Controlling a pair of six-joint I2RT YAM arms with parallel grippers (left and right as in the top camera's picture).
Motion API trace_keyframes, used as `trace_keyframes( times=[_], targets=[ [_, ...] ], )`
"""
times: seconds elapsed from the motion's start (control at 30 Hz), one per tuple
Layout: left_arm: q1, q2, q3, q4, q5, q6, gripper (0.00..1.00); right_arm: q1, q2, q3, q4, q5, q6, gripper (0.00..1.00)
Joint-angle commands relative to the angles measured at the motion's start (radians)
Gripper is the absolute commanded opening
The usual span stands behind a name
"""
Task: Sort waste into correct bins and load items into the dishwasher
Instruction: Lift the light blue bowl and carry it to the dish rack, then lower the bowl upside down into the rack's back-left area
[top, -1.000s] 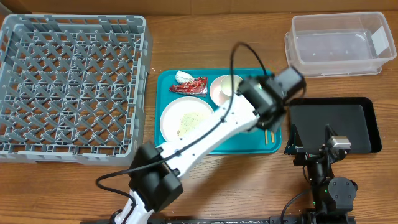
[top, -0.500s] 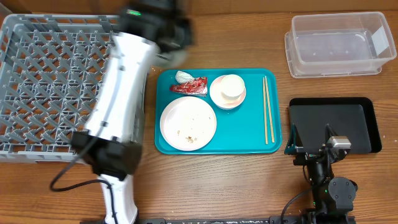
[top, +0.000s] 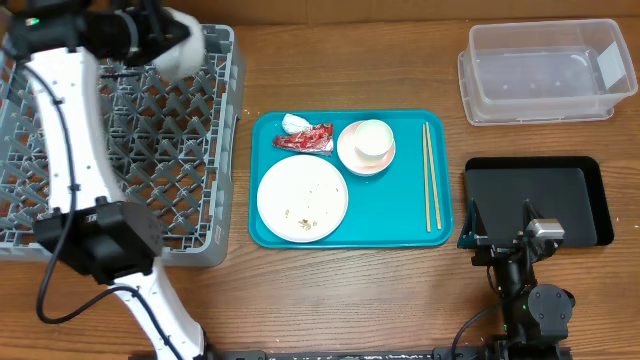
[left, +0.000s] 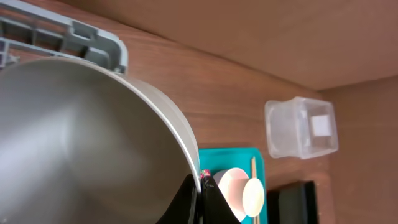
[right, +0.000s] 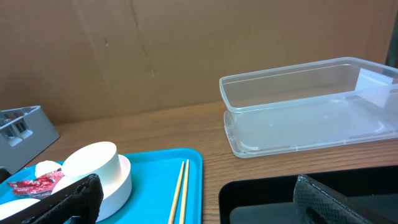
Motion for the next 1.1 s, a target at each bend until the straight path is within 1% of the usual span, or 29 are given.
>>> trace_keyframes(
  times=[0.0,0.1,0.33,0.4,0.5,0.63,0.73,0.83,1.07],
  targets=[
    [0.061,0.057,0.003,0.018,0.253,0.101,0.04,0.004,-0.010,-0.010,0.006,0.010,-0.007,1.00],
    [0.098,0.107,0.003,0.034,0.414,0.185,0.04,0.004,-0.010,-0.010,0.006,0.010,-0.007,1.00],
    [0.194,0.232,0.003,0.033,0.507,0.202,0.04,0.004,-0.010,-0.010,0.006,0.010,-0.007,1.00],
    [0.221,0.271,0.003,0.032,0.589,0.226,0.04,0.004,-0.010,-0.010,0.006,0.010,-0.007,1.00],
    [0.261,0.327,0.003,0.038,0.688,0.231,0.04,0.004,-0.010,-0.010,0.006,0.010,-0.007,1.00],
    [0.312,0.376,0.003,0.030,0.706,0.227,0.04,0.004,-0.010,-0.010,0.006,0.010,-0.007,0.99],
    [0.345,0.380,0.003,0.027,0.710,0.227,0.04,0.004,-0.010,-0.010,0.006,0.010,-0.007,1.00],
    [0.376,0.379,0.003,0.034,0.745,0.227,0.04,0.004,-0.010,-0.010,0.006,0.010,-0.007,1.00],
    [0.393,0.379,0.003,0.028,0.737,0.228,0.04,0.004,-0.010,-0.010,0.006,0.010,-0.007,1.00]
  ],
)
